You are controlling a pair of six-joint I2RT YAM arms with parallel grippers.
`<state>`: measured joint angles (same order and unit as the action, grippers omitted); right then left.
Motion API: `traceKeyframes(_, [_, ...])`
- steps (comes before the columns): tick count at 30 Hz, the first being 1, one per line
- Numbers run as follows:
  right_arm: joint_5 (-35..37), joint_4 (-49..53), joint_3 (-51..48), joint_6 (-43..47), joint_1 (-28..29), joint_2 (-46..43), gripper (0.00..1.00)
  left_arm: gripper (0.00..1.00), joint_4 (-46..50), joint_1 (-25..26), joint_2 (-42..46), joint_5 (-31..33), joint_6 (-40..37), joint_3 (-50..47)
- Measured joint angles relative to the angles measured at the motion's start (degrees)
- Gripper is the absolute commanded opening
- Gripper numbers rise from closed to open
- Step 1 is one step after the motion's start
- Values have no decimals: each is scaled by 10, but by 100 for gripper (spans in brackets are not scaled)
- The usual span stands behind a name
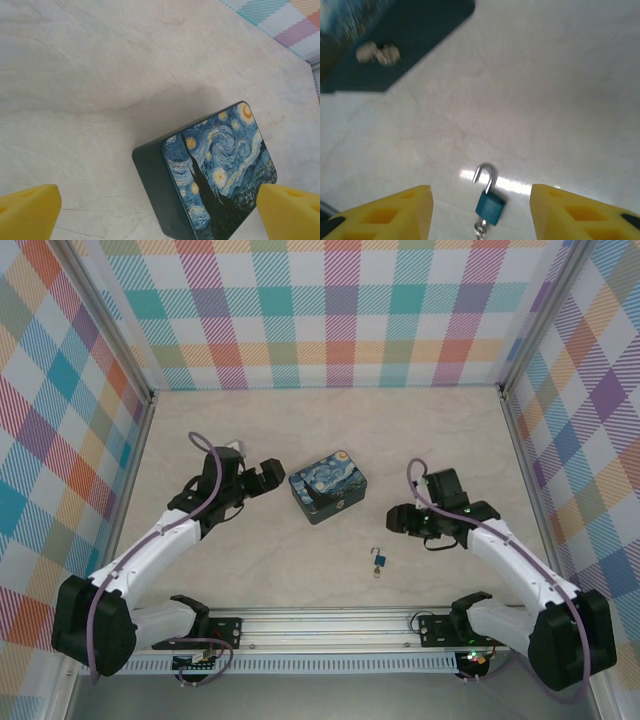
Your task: Unlock a padlock with a key
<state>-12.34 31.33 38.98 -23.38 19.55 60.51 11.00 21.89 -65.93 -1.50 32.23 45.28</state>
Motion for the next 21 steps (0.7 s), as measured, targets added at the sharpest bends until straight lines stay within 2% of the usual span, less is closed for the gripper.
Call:
traceKeyframes(1, [11,-1,6,12,-12,-9,67,100,6,-3,9,8,-3,0])
traceKeyframes(4, [36,-14,12,48,-54,-31,74,100,19,-19,37,38,-18,0])
traceKeyframes(6, [45,-28,12,69,-88,-40,84,100,21,-33,51,58,-35,-1])
traceKeyframes(8, [54,-52,8,86,-128,-44,99,100,17,-56,61,81,-56,-9])
traceKeyframes(13, [92,-142,-50,120,-200,-47,100,100,-5,-109,65,135,-92,-61])
traceKeyframes(18, [121,-272,-156,146,-230,-40,100,100,-43,-117,65,185,-128,-126])
traceKeyframes(21, [123,-346,-196,153,-237,-7,100,100,-81,-117,65,198,-153,-166])
